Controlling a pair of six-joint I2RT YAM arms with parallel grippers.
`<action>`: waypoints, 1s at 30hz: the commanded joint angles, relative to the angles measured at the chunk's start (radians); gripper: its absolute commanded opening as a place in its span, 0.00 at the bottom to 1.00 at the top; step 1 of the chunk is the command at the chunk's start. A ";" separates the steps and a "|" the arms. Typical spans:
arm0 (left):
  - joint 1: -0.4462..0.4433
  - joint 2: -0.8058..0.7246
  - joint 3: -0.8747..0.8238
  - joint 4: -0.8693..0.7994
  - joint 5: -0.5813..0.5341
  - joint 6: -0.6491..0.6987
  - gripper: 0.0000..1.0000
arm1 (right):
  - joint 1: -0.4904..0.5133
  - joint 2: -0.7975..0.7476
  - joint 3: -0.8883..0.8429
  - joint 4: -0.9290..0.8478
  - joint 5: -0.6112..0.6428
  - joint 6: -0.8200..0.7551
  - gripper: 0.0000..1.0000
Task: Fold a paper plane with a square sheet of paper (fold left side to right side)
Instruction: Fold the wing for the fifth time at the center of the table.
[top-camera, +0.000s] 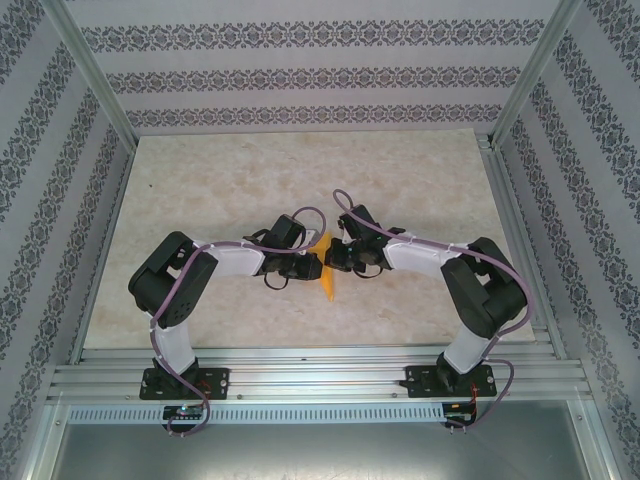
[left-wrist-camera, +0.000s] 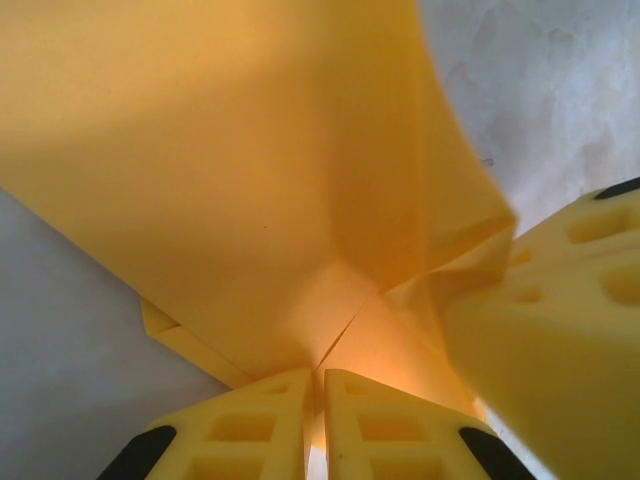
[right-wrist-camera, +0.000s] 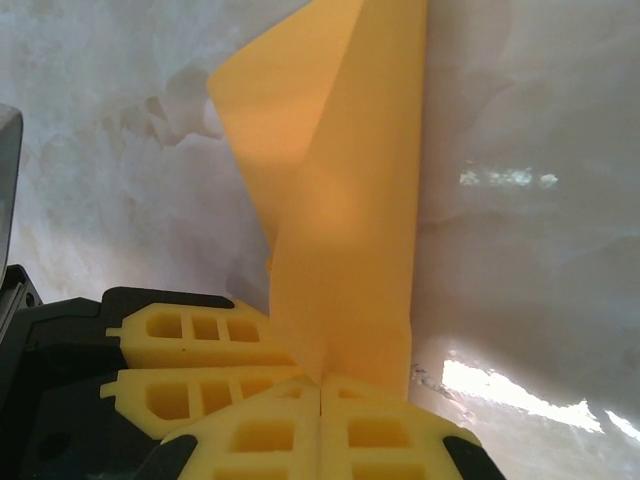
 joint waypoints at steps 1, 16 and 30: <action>0.006 0.028 -0.019 0.009 -0.042 0.007 0.14 | 0.013 0.027 0.021 0.047 -0.019 0.028 0.00; 0.017 -0.098 -0.106 0.098 0.001 -0.047 0.19 | 0.012 0.062 0.015 0.089 -0.009 0.051 0.00; 0.121 -0.138 -0.134 0.185 0.108 -0.145 0.28 | 0.014 0.057 0.003 0.093 -0.016 0.051 0.00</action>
